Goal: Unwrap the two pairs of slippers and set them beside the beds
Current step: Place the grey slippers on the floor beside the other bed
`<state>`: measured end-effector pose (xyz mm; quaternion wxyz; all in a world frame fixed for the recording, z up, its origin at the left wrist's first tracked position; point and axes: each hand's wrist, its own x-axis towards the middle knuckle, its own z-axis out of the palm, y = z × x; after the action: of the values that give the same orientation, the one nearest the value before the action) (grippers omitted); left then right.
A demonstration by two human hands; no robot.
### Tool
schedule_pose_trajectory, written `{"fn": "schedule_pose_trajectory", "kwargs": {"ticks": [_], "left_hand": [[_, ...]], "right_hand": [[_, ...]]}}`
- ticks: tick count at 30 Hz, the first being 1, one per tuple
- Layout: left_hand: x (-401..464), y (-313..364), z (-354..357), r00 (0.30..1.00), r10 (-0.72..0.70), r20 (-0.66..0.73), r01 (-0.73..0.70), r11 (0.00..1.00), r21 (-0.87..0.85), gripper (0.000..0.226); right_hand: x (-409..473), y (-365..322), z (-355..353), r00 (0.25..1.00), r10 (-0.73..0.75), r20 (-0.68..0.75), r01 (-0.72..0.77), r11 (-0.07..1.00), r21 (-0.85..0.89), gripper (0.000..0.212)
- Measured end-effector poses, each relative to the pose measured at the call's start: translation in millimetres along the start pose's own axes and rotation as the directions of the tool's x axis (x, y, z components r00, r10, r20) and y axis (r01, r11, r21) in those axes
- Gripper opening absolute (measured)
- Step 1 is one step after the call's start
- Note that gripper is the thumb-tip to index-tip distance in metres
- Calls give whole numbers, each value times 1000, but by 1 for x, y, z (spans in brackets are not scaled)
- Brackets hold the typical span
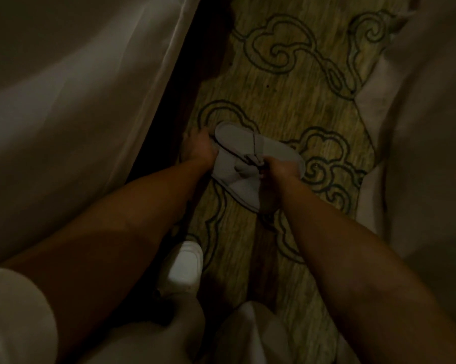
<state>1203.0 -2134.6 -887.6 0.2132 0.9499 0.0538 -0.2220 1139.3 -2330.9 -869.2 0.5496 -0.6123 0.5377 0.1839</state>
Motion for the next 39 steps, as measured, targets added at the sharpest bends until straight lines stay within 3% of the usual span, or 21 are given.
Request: {"fn": "schedule_pose_trajectory", "kwargs": {"ticks": [2,4,6,11,15,18,22,27,30,32,33,36,39], "left_hand": [[1,-5,-2,999,-49,14,50,991,-124,37],[2,-12,-1,995,-73,71,86,974,-209,27],[0,-20,-1,992,-51,114,78,968,-238,25],[-2,-23,-1,990,15,142,29,953,-302,15],[0,-24,1,987,21,159,39,929,-368,24],[-1,-25,5,989,-12,146,75,900,-430,17],[-4,-22,8,989,-38,143,103,872,-479,17],[-11,-23,9,990,18,143,37,927,-374,21],[-22,-19,12,994,76,84,-70,995,-71,32],[-27,-19,14,993,118,18,-120,988,94,39],[-28,-19,15,991,131,-2,-130,983,128,40],[-27,-19,14,994,112,9,-112,985,129,39],[-22,-18,12,994,104,32,-106,992,70,39]], "right_hand": [[0,-1,6,998,45,46,-54,976,211,16],[3,-7,9,996,25,91,-54,939,341,23],[0,-16,15,992,1,123,-42,941,334,38],[-5,-27,20,986,-42,161,13,985,173,45],[3,-13,10,998,-31,50,22,986,166,33],[8,-5,6,997,-45,-68,54,988,145,24],[11,-5,4,998,-60,-37,65,987,148,18],[9,-5,3,999,-22,37,16,986,163,28],[6,-4,3,999,-11,53,3,988,152,27],[4,-2,4,996,10,86,-23,989,144,24],[4,-1,3,998,-5,63,-1,996,92,26],[5,2,-10,961,-218,-170,149,926,-347,41],[7,13,-26,922,-258,-288,53,823,-566,53]]}}
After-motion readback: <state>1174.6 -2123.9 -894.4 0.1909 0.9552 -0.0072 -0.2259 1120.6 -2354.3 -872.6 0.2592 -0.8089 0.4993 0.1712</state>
